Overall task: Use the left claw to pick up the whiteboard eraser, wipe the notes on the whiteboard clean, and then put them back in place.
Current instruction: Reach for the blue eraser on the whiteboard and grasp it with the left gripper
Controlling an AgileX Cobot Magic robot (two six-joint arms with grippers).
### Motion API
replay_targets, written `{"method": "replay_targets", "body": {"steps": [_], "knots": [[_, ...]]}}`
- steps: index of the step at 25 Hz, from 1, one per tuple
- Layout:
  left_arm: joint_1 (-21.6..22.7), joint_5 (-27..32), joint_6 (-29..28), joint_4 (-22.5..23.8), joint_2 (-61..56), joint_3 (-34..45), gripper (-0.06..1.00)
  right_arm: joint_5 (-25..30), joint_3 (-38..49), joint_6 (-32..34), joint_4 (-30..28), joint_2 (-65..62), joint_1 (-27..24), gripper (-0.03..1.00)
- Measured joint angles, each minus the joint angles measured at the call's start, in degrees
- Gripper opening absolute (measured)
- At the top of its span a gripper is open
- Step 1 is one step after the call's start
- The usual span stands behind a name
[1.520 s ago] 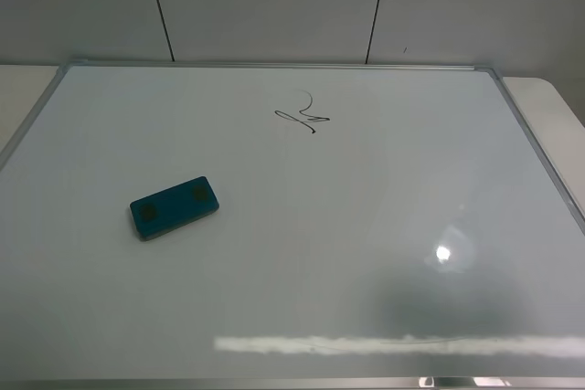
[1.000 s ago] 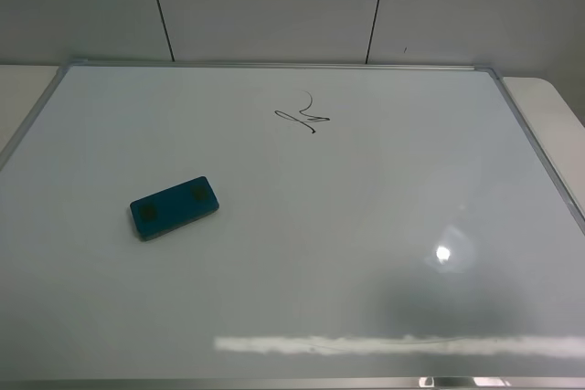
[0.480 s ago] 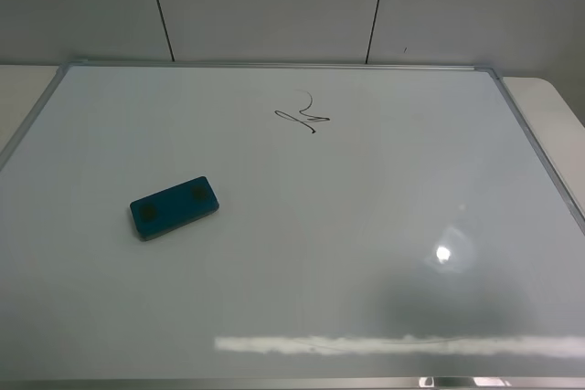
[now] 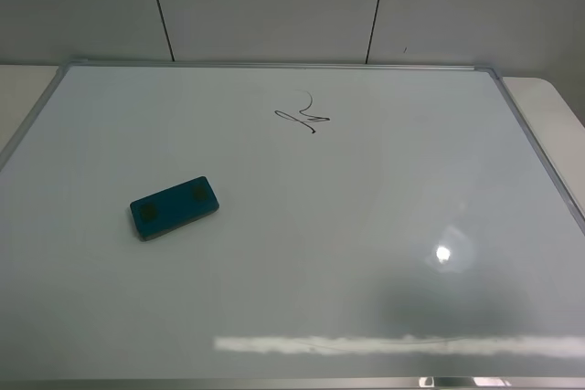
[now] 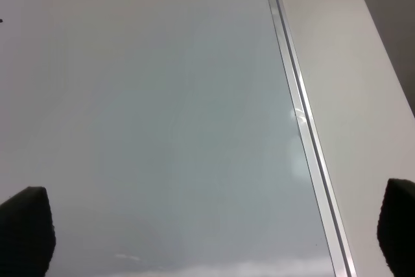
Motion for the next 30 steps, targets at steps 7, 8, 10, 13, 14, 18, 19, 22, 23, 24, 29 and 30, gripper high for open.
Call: {"method": "replay_targets", "body": {"steps": [7, 8, 10, 13, 14, 18, 19, 22, 23, 24, 29, 30], "knots": [[0.00, -0.93, 25.13, -10.87, 20.74, -5.23, 0.99, 0.00, 0.00, 0.00, 0.00, 0.00, 0.00, 0.99], [0.00, -0.93, 25.13, -10.87, 20.74, -5.23, 0.99, 0.00, 0.00, 0.00, 0.00, 0.00, 0.00, 0.99], [0.00, -1.53, 30.01, -12.85, 26.11, -6.37, 0.99, 0.00, 0.00, 0.00, 0.00, 0.00, 0.00, 0.99], [-3.89, -5.52, 34.63, -13.16, 36.79, -6.94, 0.99, 0.00, 0.00, 0.00, 0.00, 0.00, 0.00, 0.99], [-5.66, -7.07, 34.78, -12.63, 39.45, -6.94, 0.99, 0.00, 0.00, 0.00, 0.00, 0.00, 0.00, 0.99], [-12.63, -13.53, 33.25, -9.98, 48.38, -6.94, 0.99, 0.00, 0.00, 0.00, 0.00, 0.00, 0.00, 0.99], [-14.39, -15.31, 32.72, -9.15, 50.01, -6.94, 0.99, 0.00, 0.00, 0.00, 0.00, 0.00, 0.00, 0.99], [-18.54, -19.86, 30.55, -7.01, 54.82, -6.94, 0.99, 0.00, 0.00, 0.00, 0.00, 0.00, 0.00, 0.99], [-19.64, -21.17, 29.87, -6.23, 55.94, -6.99, 0.99, 0.00, 0.00, 0.00, 0.00, 0.00, 0.00, 0.99], [-20.44, -22.16, 29.14, -5.64, 57.26, -7.13, 0.99, 0.00, 0.00, 0.00, 0.00, 0.00, 0.00, 0.99], [-21.36, -21.09, 28.11, -4.15, 64.88, -12.37, 0.99, 0.00, 0.00, 0.00, 0.00, 0.00, 0.00, 0.99], [-21.40, -19.78, 28.11, -4.02, 66.37, -14.11, 0.99, 0.00, 0.00, 0.00, 0.00, 0.00, 0.00, 0.99]]}}
